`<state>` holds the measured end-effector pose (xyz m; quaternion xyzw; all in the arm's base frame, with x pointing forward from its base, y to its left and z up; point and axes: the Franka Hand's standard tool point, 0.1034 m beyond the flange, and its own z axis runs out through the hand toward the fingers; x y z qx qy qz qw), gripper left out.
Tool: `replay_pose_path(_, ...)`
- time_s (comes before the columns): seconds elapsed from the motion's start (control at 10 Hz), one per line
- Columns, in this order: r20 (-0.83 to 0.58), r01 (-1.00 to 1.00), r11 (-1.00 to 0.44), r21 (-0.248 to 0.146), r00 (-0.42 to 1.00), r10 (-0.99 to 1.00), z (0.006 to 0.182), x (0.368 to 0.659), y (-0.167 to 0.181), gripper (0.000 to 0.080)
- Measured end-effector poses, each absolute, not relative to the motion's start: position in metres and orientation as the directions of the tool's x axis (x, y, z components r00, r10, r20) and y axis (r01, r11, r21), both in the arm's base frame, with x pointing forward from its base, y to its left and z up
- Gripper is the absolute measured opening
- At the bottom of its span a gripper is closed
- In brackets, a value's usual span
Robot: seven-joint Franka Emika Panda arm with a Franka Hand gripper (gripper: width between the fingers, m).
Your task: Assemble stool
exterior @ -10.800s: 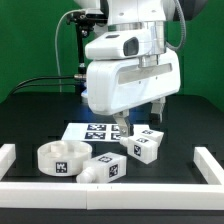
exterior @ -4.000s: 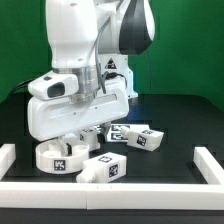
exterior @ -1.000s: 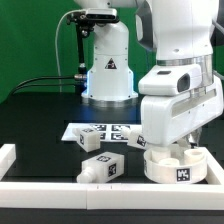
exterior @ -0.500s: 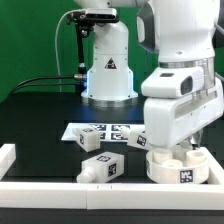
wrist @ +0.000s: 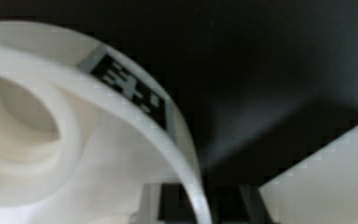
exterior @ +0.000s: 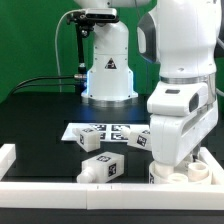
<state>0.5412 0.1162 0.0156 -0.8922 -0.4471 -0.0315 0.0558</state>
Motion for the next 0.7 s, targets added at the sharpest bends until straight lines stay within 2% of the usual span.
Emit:
replay_pose_path(0.1,0.105,0.801,-0.594,-0.072,0.598,0.794,0.015,0.541,0.116,0.0103)
replay_pose_path(0.2,0.105,0.801,-0.594,-0.072,0.598,0.794,0.016,0.541,0.116,0.0239)
replay_pose_path(0.3,0.099,0.798,-0.599,-0.069,0.603,0.792,0.026,0.542,0.114,0.0239)
replay_pose_path(0.4,0.102,0.803,-0.594,-0.059,0.596,0.796,0.040,0.542,0.116,0.0441)
replay_pose_path(0.5,0.103,0.816,-0.577,-0.043,0.578,0.810,0.053,0.540,0.120,0.0573)
replay_pose_path(0.6,0.104,0.812,-0.582,-0.035,0.582,0.806,0.062,0.536,0.123,0.0629)
replay_pose_path(0.7,0.107,0.796,-0.605,-0.034,0.605,0.789,0.065,0.536,0.121,0.0629)
